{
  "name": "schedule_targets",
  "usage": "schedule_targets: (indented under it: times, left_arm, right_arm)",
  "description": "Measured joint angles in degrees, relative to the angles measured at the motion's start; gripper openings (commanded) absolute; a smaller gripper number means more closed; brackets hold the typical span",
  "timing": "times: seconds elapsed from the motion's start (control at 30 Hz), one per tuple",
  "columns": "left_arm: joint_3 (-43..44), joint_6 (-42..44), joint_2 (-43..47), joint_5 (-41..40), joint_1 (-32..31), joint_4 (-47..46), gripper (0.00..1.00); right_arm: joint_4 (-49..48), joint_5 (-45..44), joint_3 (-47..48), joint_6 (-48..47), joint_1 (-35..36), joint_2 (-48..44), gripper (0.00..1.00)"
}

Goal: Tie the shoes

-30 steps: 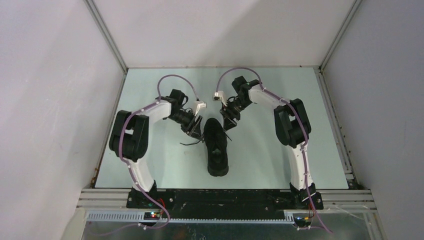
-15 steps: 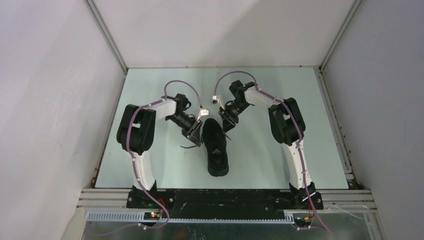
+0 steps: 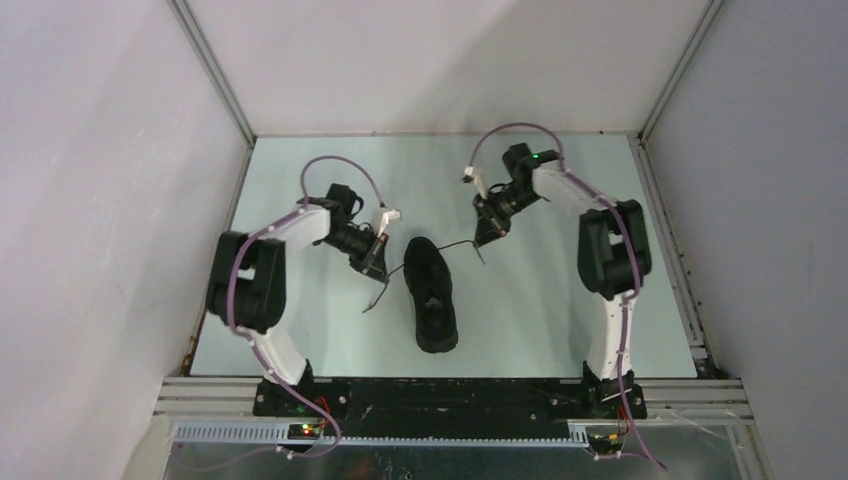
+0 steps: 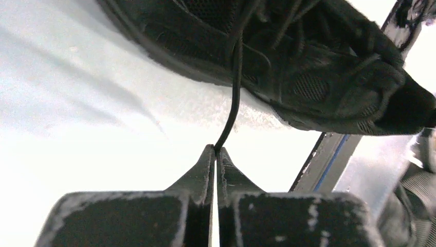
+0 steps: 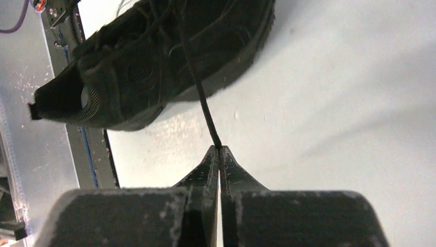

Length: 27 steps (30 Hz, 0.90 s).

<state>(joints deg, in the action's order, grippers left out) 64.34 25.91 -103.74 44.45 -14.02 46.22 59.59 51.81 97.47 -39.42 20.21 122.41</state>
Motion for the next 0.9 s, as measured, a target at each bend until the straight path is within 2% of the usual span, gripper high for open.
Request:
schedule_targets:
  times: [0.27,0.43,0.53,0.73,0.9]
  left_arm:
    - [-7.0,-2.5,20.4,-5.9,2.4,-4.0,0.0]
    - [-11.0,-3.7,26.1,-10.4,2.4,-4.0,0.0]
    - [-12.9,-3.5,29.6,-13.7,2.4,-3.5,0.0]
    - [-15.3,-2.5,36.2,-20.9,2.4,-2.8,0.0]
    - [-19.3,-1.1,41.7,-28.2,2.4,-1.1,0.0]
  right_arm:
    - [-0.6,-2.9,-14.5,0.8,-8.0,-20.2,0.0]
    - [0.0,-5.8,-22.0,0.2,-9.4,-30.0,0.0]
    - [0.7,-7.1,-26.8,0.0,-12.6,-36.0,0.0]
    - [0.8,-9.3,-31.3,0.9,-23.8,-41.3,0.0]
    - [-0.8,-11.8,-36.0,2.6,-28.1,-45.9,0.0]
